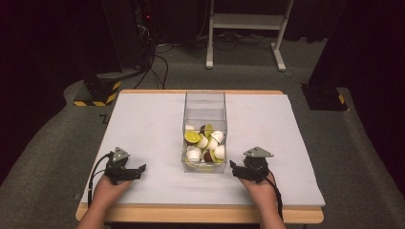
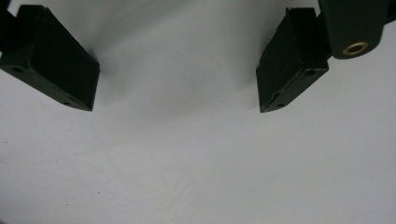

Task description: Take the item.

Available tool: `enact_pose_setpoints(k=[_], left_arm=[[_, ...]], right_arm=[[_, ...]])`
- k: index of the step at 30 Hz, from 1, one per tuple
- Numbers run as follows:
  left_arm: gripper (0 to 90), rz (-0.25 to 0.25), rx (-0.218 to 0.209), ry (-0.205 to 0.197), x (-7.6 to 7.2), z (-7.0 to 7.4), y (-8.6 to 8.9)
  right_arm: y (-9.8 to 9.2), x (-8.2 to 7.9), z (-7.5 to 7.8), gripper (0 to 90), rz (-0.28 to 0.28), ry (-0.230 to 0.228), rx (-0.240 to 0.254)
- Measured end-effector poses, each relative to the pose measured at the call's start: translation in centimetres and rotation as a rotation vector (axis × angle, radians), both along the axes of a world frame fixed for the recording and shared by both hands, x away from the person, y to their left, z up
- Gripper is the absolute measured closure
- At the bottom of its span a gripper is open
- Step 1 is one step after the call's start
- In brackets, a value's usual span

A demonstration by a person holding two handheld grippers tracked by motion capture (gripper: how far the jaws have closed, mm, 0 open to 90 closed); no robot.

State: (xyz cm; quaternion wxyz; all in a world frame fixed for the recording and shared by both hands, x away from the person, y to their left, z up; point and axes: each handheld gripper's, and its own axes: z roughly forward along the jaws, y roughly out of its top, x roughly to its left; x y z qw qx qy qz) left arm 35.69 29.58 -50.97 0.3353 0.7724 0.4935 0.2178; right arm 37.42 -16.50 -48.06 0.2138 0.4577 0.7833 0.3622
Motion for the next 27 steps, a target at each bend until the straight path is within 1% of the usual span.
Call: enact_pose_setpoints(k=[7, 8, 10, 14, 17, 18, 19, 20, 27], left_arm=[[13.5, 0.0, 0.0, -0.001, 0.0, 0.0, 0.0], [13.6, 0.0, 0.0, 0.0, 0.0, 0.0, 0.0], [13.6, -0.001, 0.001, 0.001, 0.0, 0.0, 0.0], [13.5, -0.001, 0.001, -0.001, 0.0, 0.0, 0.0], [13.6, -0.002, 0.002, 0.0, 0.0, 0.0, 0.0], [13.5, -0.001, 0.001, 0.001, 0.0, 0.0, 0.0], [13.5, -0.001, 0.001, 0.001, 0.0, 0.0, 0.0], [13.6, -0.002, 0.002, 0.0, 0.0, 0.0, 0.0], [13.6, -0.001, 0.001, -0.001, 0.0, 0.0, 0.0]], right_arm=[[-0.3, -0.1, 0.3, 22.9, -0.013, -0.009, 0.017], [-0.4, -0.2, 0.5, 22.6, -0.016, -0.008, 0.026], [-0.5, -0.1, 0.5, 21.3, -0.014, -0.018, 0.033], [-0.6, -0.3, 0.9, 23.3, -0.015, -0.01, 0.043], [-0.6, -0.3, 1.1, 22.5, -0.011, -0.018, 0.05], [-0.7, -0.4, 1.3, 22.2, -0.012, -0.033, 0.057], [-0.7, -0.4, 1.3, 22.2, -0.012, -0.033, 0.057], [-0.7, -0.5, 1.6, 22.0, -0.019, -0.033, 0.073], [-0.7, -0.8, 2.3, 23.2, -0.012, -0.055, 0.082]])
